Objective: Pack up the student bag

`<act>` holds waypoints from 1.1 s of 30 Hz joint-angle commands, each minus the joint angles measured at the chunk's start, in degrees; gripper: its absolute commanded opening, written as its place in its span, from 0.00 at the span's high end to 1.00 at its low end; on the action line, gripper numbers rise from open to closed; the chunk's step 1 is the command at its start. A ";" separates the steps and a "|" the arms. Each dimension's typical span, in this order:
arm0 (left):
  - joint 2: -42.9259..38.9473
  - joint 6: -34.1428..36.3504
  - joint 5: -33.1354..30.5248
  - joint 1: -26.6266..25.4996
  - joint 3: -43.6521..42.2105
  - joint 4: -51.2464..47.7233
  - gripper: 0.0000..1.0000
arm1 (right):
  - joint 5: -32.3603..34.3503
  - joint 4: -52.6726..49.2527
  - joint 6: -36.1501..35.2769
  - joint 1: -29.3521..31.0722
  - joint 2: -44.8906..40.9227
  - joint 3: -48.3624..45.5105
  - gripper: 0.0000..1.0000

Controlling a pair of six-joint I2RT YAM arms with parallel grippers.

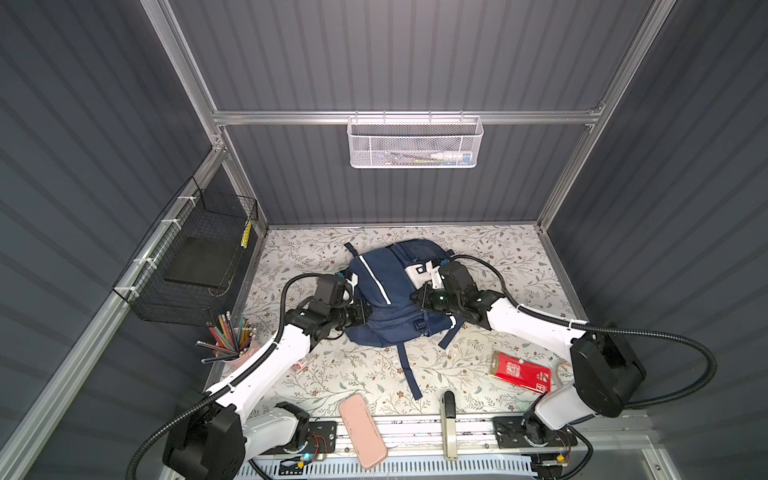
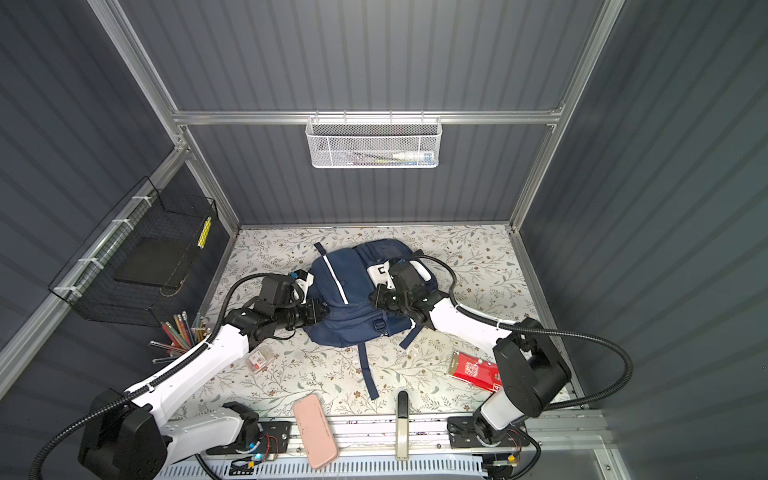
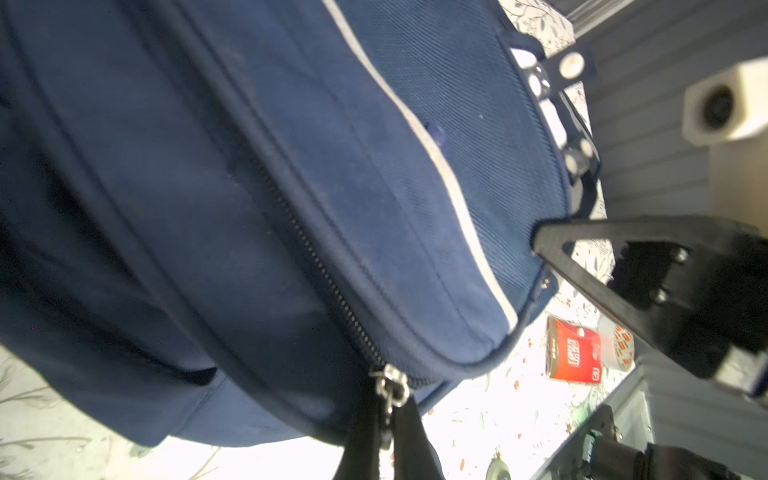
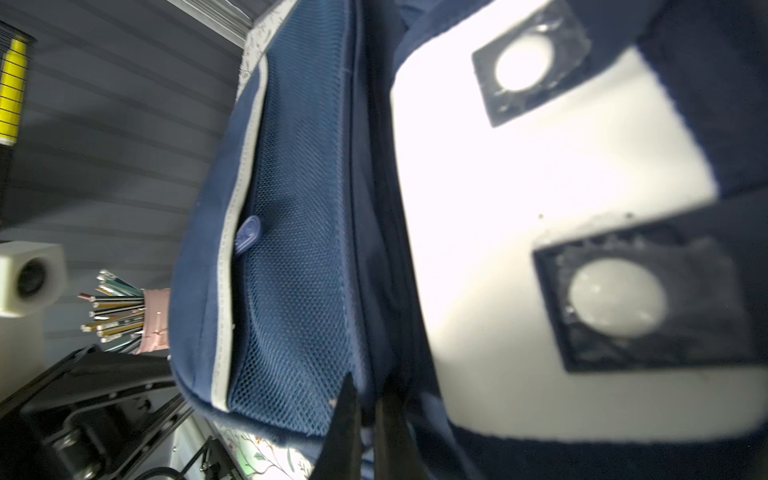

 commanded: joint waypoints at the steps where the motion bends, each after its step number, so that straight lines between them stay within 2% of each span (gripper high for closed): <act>1: -3.28 1.90 -0.91 -0.75 0.59 -1.32 1.00 | 9.52 -8.20 -3.60 -4.54 2.30 2.47 1.00; 5: -2.95 1.83 -4.59 -8.70 1.19 -2.12 1.00 | 7.14 -5.10 -2.49 -7.09 4.32 3.06 1.00; 8: -0.79 -0.69 -4.51 -13.73 0.65 1.65 1.00 | 7.01 -6.26 -3.76 -8.15 6.76 5.20 1.00; 9: -0.09 -1.78 -4.62 -15.01 0.45 3.10 1.00 | 5.77 -5.76 -3.48 -8.95 7.14 4.98 0.95; 10: 0.32 -2.67 -5.01 -16.13 0.30 4.62 1.00 | 4.54 -5.01 -3.51 -9.44 6.91 4.44 0.83; 12: 1.03 -4.53 -5.98 -16.93 0.04 6.43 1.00 | 5.06 -4.58 -5.69 -9.25 4.93 2.96 0.43; 14: 2.03 -4.67 -5.17 -16.99 0.45 7.95 1.00 | 5.30 -1.97 -9.27 -8.69 0.99 -0.45 0.34; 16: 3.91 -4.04 -4.41 -17.03 1.88 7.79 1.00 | 4.97 3.67 -15.39 -7.76 -4.83 -5.77 0.31; 18: 5.38 -3.42 -3.58 -17.11 3.18 7.27 1.00 | 0.24 8.29 -24.30 -7.07 -9.24 -10.35 0.30; 20: 5.81 -3.32 -3.28 -17.25 3.46 7.58 1.00 | -4.09 8.47 -33.21 -6.24 -11.92 -13.00 0.28; 24: 5.40 -3.42 -3.85 -17.29 3.18 7.84 1.00 | -1.80 3.87 -46.55 -3.26 -15.85 -14.10 0.23; 29: 4.36 -4.47 -4.06 -17.29 1.86 8.88 1.00 | -2.32 8.89 -61.53 0.44 -19.94 -17.53 0.19; 33: 4.34 -4.35 -4.13 -17.29 1.96 8.41 1.00 | -2.86 8.04 -71.11 2.83 -18.44 -16.06 0.20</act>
